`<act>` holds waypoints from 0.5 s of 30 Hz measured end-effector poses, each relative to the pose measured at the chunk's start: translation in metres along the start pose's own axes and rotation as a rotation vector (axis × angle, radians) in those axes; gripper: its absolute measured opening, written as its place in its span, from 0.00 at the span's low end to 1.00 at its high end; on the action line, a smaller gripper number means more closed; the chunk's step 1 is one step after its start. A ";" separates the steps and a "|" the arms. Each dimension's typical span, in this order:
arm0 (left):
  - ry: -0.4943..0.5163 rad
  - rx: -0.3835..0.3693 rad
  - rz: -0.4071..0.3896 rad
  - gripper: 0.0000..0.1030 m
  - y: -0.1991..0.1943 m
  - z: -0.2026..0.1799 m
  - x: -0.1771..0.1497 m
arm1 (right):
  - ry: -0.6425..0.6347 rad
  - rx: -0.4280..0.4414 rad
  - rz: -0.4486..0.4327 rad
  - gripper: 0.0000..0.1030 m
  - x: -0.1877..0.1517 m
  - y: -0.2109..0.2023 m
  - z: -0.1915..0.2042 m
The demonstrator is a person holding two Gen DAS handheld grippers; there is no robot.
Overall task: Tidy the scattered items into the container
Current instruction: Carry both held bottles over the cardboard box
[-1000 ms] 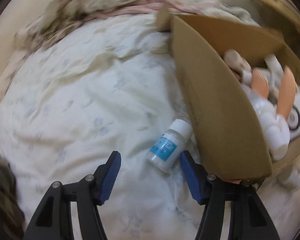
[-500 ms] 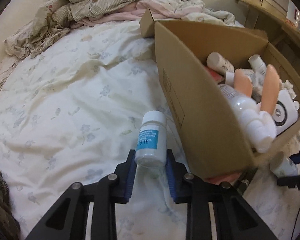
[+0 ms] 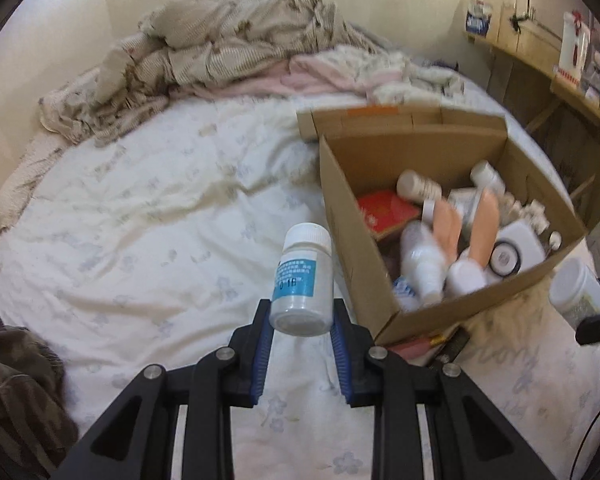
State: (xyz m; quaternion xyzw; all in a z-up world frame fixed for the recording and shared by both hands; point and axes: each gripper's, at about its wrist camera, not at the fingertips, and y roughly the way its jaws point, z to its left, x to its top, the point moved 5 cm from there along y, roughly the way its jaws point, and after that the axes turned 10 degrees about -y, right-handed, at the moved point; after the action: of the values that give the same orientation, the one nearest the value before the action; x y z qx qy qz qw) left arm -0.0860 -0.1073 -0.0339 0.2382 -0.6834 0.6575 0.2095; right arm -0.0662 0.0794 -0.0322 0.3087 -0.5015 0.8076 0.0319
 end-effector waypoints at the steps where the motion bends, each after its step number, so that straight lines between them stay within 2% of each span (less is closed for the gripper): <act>1: -0.010 -0.014 -0.011 0.27 -0.005 -0.001 0.005 | 0.008 0.003 -0.024 0.38 0.004 -0.006 -0.002; 7: -0.036 -0.052 -0.021 0.27 -0.017 -0.034 0.027 | 0.127 -0.040 -0.170 0.38 0.032 -0.026 -0.025; 10: -0.047 -0.062 0.001 0.27 -0.010 -0.057 0.033 | 0.203 -0.104 -0.195 0.38 0.037 -0.031 -0.051; 15: -0.061 -0.024 0.028 0.27 0.013 -0.089 0.040 | 0.322 -0.201 -0.181 0.38 0.033 -0.028 -0.094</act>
State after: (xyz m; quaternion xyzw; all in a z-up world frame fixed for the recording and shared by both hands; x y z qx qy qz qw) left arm -0.1279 -0.0206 -0.0158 0.2459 -0.7007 0.6445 0.1822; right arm -0.1265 0.1628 -0.0214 0.2146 -0.5382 0.7863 0.2146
